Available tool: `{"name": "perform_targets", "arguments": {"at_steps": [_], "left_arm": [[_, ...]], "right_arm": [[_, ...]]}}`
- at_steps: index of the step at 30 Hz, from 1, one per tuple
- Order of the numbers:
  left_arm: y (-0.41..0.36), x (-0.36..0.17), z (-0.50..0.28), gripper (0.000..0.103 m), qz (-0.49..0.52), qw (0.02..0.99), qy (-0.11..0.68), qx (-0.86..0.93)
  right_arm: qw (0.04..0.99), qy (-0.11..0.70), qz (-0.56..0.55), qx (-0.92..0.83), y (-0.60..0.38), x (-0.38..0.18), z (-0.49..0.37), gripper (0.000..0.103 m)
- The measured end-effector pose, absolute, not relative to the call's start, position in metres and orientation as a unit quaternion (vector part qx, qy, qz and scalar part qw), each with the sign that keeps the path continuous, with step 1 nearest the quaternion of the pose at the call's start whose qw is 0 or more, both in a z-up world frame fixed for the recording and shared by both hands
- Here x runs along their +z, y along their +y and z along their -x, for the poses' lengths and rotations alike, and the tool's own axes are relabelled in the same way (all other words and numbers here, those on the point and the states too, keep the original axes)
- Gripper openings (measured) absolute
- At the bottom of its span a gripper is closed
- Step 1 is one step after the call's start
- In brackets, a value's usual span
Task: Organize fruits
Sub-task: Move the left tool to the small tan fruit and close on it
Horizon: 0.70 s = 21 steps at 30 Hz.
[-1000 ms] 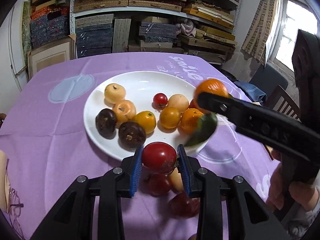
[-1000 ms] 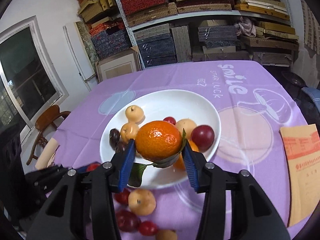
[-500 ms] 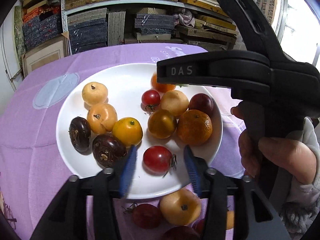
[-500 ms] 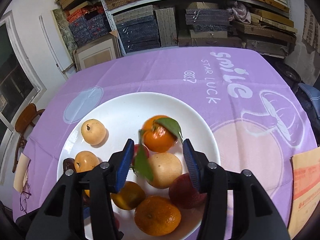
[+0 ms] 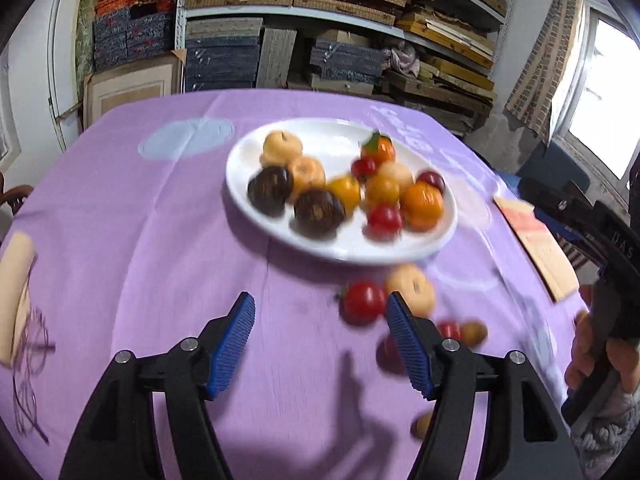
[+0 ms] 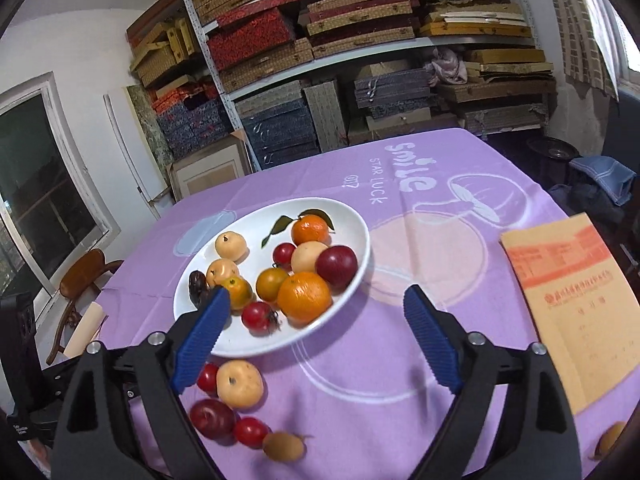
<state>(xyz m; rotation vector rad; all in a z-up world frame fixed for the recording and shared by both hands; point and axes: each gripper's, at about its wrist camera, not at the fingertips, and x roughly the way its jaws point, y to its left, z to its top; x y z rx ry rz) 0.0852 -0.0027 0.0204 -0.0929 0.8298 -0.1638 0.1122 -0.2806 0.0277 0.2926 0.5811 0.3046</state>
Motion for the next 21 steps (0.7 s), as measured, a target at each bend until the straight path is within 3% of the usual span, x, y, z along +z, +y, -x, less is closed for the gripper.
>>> {"name": "perform_targets", "arguments": {"at_steps": [7,11,21], "left_arm": [[-0.053,-0.001,-0.027,0.073,-0.047,0.916,0.386,-0.100],[-0.074,-0.004,-0.014,0.085,-0.097,0.923,0.357,-0.105],[-0.072,-0.019,-0.031,0.084,-0.067,0.905,0.403,-0.122]], "right_arm": [[0.938,0.274,-0.186,0.105,-0.316,0.005,-0.084,0.096],[0.934,0.274,-0.206,0.100,-0.324,0.004,-0.086,0.097],[0.936,0.274,-0.198,0.100,-0.321,0.006,-0.087,0.099]]}}
